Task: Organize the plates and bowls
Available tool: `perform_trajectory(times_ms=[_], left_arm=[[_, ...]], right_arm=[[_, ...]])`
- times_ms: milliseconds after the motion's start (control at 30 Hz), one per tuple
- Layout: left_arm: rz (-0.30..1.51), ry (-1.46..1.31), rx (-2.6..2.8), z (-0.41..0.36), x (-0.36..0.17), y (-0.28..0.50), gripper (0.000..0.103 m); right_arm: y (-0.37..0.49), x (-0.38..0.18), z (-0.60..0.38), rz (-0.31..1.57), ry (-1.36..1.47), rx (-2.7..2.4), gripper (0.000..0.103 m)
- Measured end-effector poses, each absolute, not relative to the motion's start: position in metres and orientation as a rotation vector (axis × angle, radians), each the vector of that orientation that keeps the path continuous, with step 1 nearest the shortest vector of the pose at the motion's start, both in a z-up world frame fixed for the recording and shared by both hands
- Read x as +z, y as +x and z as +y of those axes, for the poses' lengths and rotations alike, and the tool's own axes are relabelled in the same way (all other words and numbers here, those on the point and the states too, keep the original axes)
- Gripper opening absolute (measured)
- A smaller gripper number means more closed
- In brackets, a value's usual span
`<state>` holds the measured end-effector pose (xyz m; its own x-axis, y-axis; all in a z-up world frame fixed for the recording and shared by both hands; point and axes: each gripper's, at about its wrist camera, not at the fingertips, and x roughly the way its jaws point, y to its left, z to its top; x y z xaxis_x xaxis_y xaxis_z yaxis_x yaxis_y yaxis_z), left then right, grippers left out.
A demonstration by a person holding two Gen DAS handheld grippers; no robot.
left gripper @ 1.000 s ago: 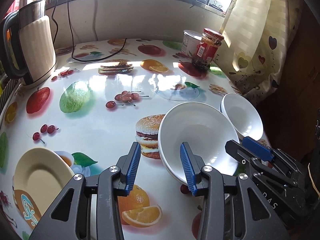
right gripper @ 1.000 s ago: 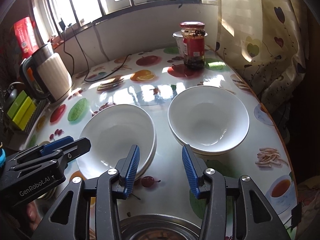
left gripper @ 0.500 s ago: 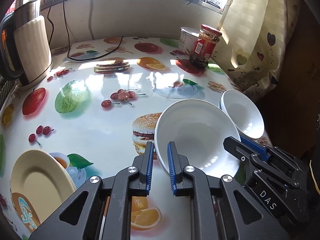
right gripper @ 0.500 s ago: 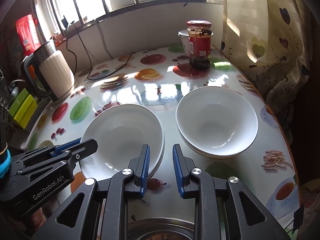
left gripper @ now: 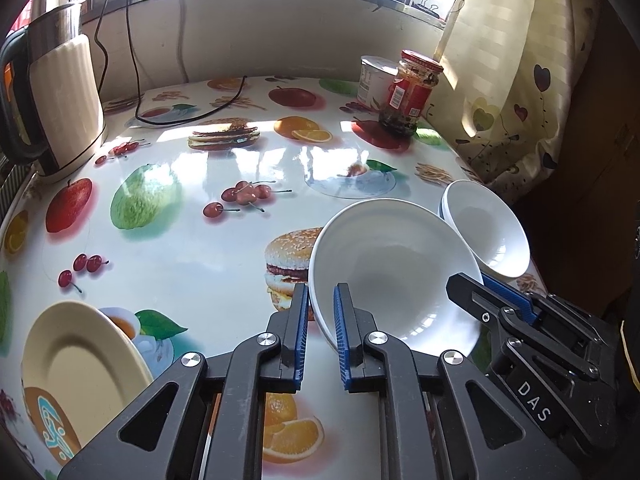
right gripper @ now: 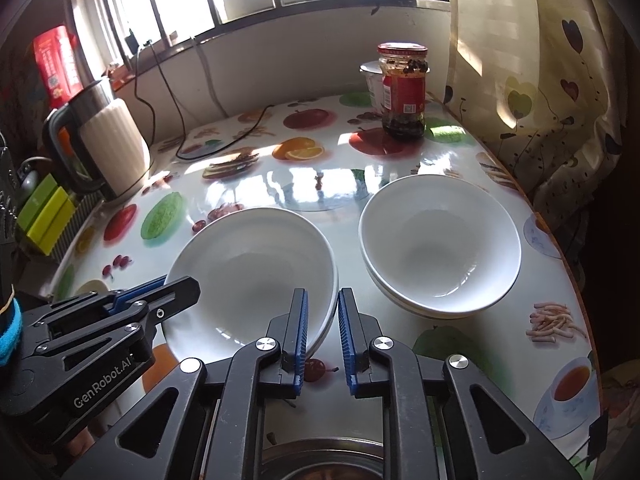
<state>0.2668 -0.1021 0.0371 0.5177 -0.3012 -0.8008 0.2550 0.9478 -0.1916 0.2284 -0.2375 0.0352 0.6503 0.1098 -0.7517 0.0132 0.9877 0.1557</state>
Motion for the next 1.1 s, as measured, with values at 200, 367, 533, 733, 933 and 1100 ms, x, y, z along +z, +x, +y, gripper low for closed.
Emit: perform_trajectory(times_ms=[200,367,533,733,933,1100], left_arm=[[0.969,-0.043,-0.324,-0.101,0.039,0.267,0.013],[0.959,-0.048,-0.325,-0.098,0.043,0.263,0.013],[0.943,-0.052,-0.326,-0.097,0.049,0.257,0.013],[0.922,-0.049,-0.336,-0.098,0.058,0.246,0.013],[0.903,-0.047,-0.354,-0.101,0.068,0.232,0.013],[0.889,-0.045,-0.371,-0.103,0.075,0.219,0.013]], right_arm=[[0.228,0.035,-0.237,0.861,0.151,0.055,0.015],[0.227,0.040,-0.239,0.849,0.159,0.056,0.013],[0.221,0.044,-0.239,0.839,0.165,0.057,0.013],[0.210,0.053,-0.237,0.815,0.168,0.053,0.013],[0.194,0.063,-0.237,0.791,0.172,0.045,0.013],[0.178,0.070,-0.240,0.776,0.177,0.033,0.013]])
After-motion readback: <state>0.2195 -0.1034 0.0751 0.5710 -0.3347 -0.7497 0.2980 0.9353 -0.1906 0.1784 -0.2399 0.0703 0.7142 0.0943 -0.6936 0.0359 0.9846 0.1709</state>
